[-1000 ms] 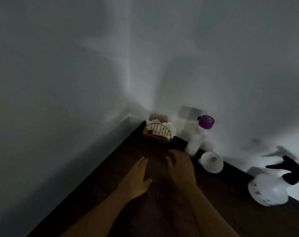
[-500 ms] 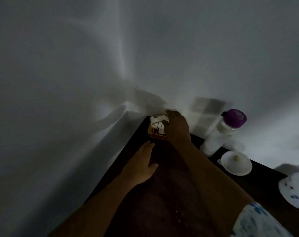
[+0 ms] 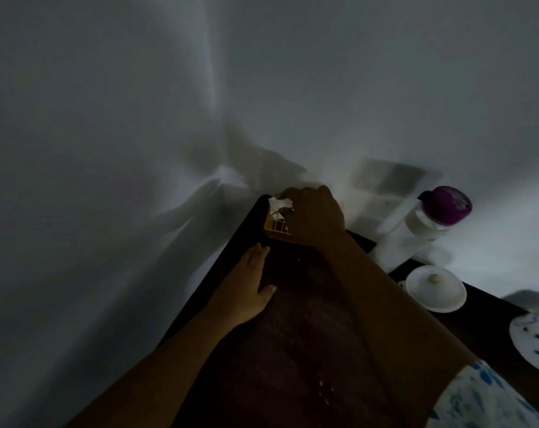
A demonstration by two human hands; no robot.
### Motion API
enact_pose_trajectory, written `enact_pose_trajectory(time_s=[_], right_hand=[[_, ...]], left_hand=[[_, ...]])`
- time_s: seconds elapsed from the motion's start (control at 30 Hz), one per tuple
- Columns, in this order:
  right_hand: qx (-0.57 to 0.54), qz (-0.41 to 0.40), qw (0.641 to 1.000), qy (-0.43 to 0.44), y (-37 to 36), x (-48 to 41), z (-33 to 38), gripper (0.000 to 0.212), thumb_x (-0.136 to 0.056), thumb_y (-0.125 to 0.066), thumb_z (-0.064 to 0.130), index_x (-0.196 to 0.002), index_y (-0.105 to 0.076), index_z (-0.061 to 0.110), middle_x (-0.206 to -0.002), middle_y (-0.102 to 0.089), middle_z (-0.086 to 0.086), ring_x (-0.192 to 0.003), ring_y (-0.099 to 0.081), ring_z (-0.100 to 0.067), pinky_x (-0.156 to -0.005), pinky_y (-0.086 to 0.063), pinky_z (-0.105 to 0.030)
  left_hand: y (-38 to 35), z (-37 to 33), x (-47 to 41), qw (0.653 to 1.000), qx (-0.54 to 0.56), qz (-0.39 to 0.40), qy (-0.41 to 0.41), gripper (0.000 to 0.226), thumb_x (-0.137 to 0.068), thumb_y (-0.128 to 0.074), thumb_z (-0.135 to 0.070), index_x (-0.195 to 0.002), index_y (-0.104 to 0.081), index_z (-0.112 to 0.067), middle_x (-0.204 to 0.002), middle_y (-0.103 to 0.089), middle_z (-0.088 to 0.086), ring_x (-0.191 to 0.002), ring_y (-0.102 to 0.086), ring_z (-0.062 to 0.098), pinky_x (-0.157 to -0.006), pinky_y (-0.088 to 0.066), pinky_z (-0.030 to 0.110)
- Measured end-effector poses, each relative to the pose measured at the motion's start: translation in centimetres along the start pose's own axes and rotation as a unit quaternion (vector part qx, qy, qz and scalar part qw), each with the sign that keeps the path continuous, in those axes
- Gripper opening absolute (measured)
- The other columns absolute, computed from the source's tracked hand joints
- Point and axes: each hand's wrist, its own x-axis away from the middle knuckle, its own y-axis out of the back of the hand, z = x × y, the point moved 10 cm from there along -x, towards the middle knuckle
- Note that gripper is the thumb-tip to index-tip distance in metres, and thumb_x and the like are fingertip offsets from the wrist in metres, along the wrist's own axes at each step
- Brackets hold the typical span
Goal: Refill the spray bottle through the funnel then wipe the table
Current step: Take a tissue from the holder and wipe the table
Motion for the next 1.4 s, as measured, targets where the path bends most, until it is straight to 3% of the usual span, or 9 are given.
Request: enact_pose_trajectory(time_s=[0.2, 0.37, 0.43, 0.57, 0.77, 0.97, 1.1, 1.27, 1.4], right_hand=[[0.055, 0.039, 0.998, -0.007, -0.6, 0.2, 0.5, 0.028, -0.092, -0.046, 0.025, -0.116, -0.059, 0.02, -0.108, -0.064, -0.003, -0.111, -0.041, -0.028, -0.077, -0.036, -0.028], [0.055, 0.066, 0.996, -0.009, -1.2, -0.1, 0.3, 0.03, -0.093, -0.04, 0.026, -0.113, -0.059, 0.014, -0.114, -0.062, -0.004, -0.102, -0.053, -0.027, -0.09, -0.032, -0.029], [0.045, 0.096, 0.994, -0.028, -1.7, 0.0, -0.2, 0.032, -0.092, -0.044, 0.028, -0.116, -0.058, 0.011, -0.119, -0.059, -0.005, -0.107, -0.054, -0.028, -0.085, -0.039, -0.032], [0.034, 0.115, 0.992, -0.025, -2.0, 0.7, -0.5, 0.046, -0.091, -0.052, 0.035, -0.134, -0.046, 0.019, -0.14, -0.046, -0.006, -0.128, -0.043, -0.024, -0.102, -0.037, -0.035], [0.039, 0.112, 0.993, -0.011, -1.9, 1.0, -0.4, 0.055, -0.088, -0.056, 0.034, -0.139, -0.037, 0.026, -0.143, -0.041, -0.005, -0.13, -0.04, -0.024, -0.102, -0.037, -0.038], [0.1, -0.027, 0.995, -0.007, 1.6, 0.9, -0.5, 0.052, -0.078, -0.062, 0.036, -0.126, -0.05, 0.019, -0.123, -0.047, -0.012, -0.114, -0.042, -0.032, -0.078, -0.044, -0.039], [0.107, -0.014, 0.994, 0.009, 1.3, 0.7, -0.1, 0.054, -0.076, -0.063, 0.04, -0.125, -0.053, 0.02, -0.127, -0.044, -0.014, -0.116, -0.04, -0.034, -0.089, -0.037, -0.042], [0.114, -0.032, 0.993, -0.005, 0.9, 1.3, -0.1, 0.057, -0.074, -0.066, 0.046, -0.119, -0.058, 0.012, -0.132, -0.037, -0.015, -0.117, -0.037, -0.033, -0.09, -0.038, -0.044], [0.077, -0.043, 0.996, -0.005, 0.8, 1.5, 0.0, 0.048, -0.076, -0.065, 0.036, -0.111, -0.06, 0.003, -0.137, -0.031, -0.016, -0.122, -0.034, -0.032, -0.094, -0.038, -0.044]], left_hand=[[-0.3, -0.2, 0.4, 1.0, -0.009, -0.002, 0.004, 0.075, -0.09, -0.055, -0.03, -0.147, -0.009, -0.021, -0.156, -0.005, 0.001, -0.143, -0.008, 0.015, -0.107, -0.013, 0.02], [-0.9, -0.1, 0.8, 1.0, -0.009, 0.0, 0.011, 0.074, -0.09, -0.055, -0.031, -0.147, -0.009, -0.022, -0.156, -0.004, 0.0, -0.143, -0.009, 0.015, -0.107, -0.016, 0.021], [-1.0, -0.3, 1.0, 1.0, -0.011, -0.001, 0.009, 0.074, -0.09, -0.055, -0.031, -0.147, -0.008, -0.021, -0.156, -0.003, 0.0, -0.143, -0.009, 0.014, -0.104, -0.014, 0.019], [-1.1, -0.2, 1.3, 1.0, -0.015, -0.005, 0.013, 0.075, -0.09, -0.055, -0.031, -0.147, -0.008, -0.022, -0.156, -0.004, 0.0, -0.143, -0.008, 0.014, -0.105, -0.012, 0.019], [-1.4, 0.0, 1.5, 1.0, -0.023, -0.001, 0.017, 0.076, -0.089, -0.056, -0.032, -0.147, -0.007, -0.022, -0.156, -0.003, 0.0, -0.143, -0.007, 0.015, -0.109, -0.016, 0.024], [-1.5, 0.0, 1.5, 0.999, -0.034, -0.005, 0.012, 0.077, -0.088, -0.056, -0.034, -0.147, -0.007, -0.023, -0.156, -0.003, -0.001, -0.143, -0.006, 0.015, -0.11, -0.015, 0.025], [-1.7, 0.0, 1.4, 0.999, -0.036, -0.003, 0.007, 0.076, -0.088, -0.056, -0.034, -0.147, -0.009, -0.021, -0.156, -0.005, 0.001, -0.143, -0.005, 0.016, -0.112, -0.016, 0.027], [-1.8, 0.0, 1.4, 0.999, -0.036, -0.003, 0.009, 0.076, -0.088, -0.057, -0.034, -0.147, -0.009, -0.021, -0.156, -0.005, 0.001, -0.143, -0.006, 0.016, -0.111, -0.016, 0.026], [-1.9, 0.0, 1.4, 0.999, -0.039, -0.001, 0.009, 0.076, -0.088, -0.056, -0.034, -0.147, -0.008, -0.021, -0.156, -0.004, 0.001, -0.143, -0.006, 0.016, -0.111, -0.016, 0.027]])
